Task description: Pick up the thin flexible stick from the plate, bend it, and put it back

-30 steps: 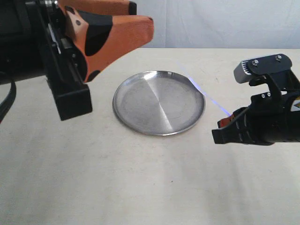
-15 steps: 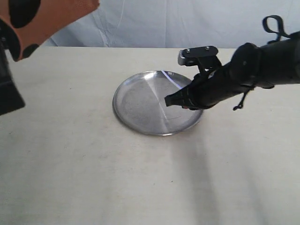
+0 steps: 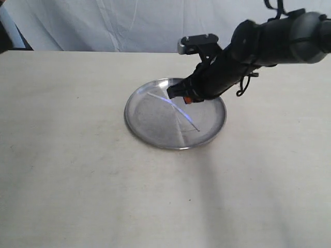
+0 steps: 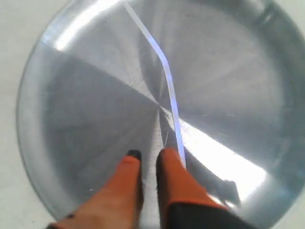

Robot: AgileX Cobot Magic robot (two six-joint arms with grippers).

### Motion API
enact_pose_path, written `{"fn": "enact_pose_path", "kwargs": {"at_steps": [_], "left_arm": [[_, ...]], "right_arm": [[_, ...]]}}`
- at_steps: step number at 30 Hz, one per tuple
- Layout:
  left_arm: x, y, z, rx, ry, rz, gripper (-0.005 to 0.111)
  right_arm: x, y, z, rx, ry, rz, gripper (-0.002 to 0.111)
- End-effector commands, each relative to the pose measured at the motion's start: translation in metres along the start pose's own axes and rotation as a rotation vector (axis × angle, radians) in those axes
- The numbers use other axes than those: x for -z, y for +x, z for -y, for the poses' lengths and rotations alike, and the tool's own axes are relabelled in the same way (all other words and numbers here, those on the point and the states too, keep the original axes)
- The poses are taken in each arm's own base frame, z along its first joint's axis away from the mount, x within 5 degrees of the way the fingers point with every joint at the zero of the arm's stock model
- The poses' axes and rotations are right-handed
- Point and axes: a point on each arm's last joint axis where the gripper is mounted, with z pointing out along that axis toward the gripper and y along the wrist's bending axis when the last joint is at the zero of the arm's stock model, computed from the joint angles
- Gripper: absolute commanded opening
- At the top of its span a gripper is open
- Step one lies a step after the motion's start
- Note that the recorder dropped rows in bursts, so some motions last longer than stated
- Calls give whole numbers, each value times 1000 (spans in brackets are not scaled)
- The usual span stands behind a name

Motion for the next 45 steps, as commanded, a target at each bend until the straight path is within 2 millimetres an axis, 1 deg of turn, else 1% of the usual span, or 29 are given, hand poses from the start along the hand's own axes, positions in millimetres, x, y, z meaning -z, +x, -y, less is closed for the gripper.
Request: {"fn": "enact_pose_path", "kwargs": {"at_steps": [1, 2, 3, 4, 5, 8, 10, 13, 14, 16, 18, 22, 23, 24, 25, 26, 27, 28, 29, 32, 34, 37, 40, 42, 44, 45], "left_arm": [[1, -1, -9, 6, -104, 10, 0], [1, -1, -11, 6, -117, 11, 0], [2, -1, -12, 6, -130, 12, 0], [2, -1, -12, 6, -133, 12, 0], [2, -1, -12, 6, -133, 12, 0], [2, -1, -12, 6, -133, 12, 0], [2, -1, -12, 6, -133, 12, 0], [2, -1, -12, 6, -133, 12, 0], [2, -1, -12, 6, -133, 12, 0], [2, -1, -12, 6, -133, 12, 0], [2, -1, -12, 6, -133, 12, 0], [2, -1, -12, 6, -133, 12, 0], [2, -1, -12, 6, -133, 12, 0], [2, -1, -12, 6, -135, 12, 0], [2, -1, -12, 6, -135, 12, 0], [2, -1, -12, 6, -135, 12, 0], [2, -1, -12, 6, -135, 12, 0], [2, -1, -12, 6, -135, 12, 0], [2, -1, -12, 6, -135, 12, 0], [2, -1, -12, 6, -135, 12, 0], [2, -1, -12, 6, -135, 12, 0], [2, -1, -12, 6, -135, 12, 0], [2, -1, -12, 6, -135, 12, 0], [2, -1, -12, 6, -135, 12, 0], [2, -1, -12, 6, -135, 12, 0], [2, -1, -12, 6, -135, 12, 0]], "right_arm": [[71, 4, -10, 46, 9, 88, 0], [85, 12, -11, 8, 15, 125, 0], [103, 28, -13, -13, 25, 172, 0], [115, 44, -13, -21, 30, 192, 0], [133, 60, -15, -21, 34, 234, 0], [164, 83, -20, -11, 31, 306, 0], [179, 95, -24, -15, 8, 305, 0], [201, 107, -31, 1, -21, 299, 0], [212, 111, -33, 9, -29, 324, 0], [228, 115, -36, 20, -32, 385, 0], [238, 117, -37, 27, -32, 429, 0], [253, 122, -39, 52, -21, 488, 0], [264, 130, -39, 78, -3, 541, 0], [269, 135, -38, 78, 12, 586, 0], [275, 148, -33, 63, 48, 668, 0], [276, 157, -29, 48, 73, 711, 0], [272, 176, -23, -1, 110, 771, 0], [270, 186, -20, -25, 130, 802, 0], [265, 207, -16, -57, 163, 853, 0], [252, 234, -11, -83, 215, 901, 0], [243, 249, -8, -97, 250, 931, 0], [229, 267, -5, -116, 277, 951, 0], [212, 282, -3, -167, 252, 961, 0], [197, 289, -1, -231, 214, 927, 0], [194, 290, -1, -256, 191, 913, 0], [190, 293, -3, -245, 178, 856, 0]]}}
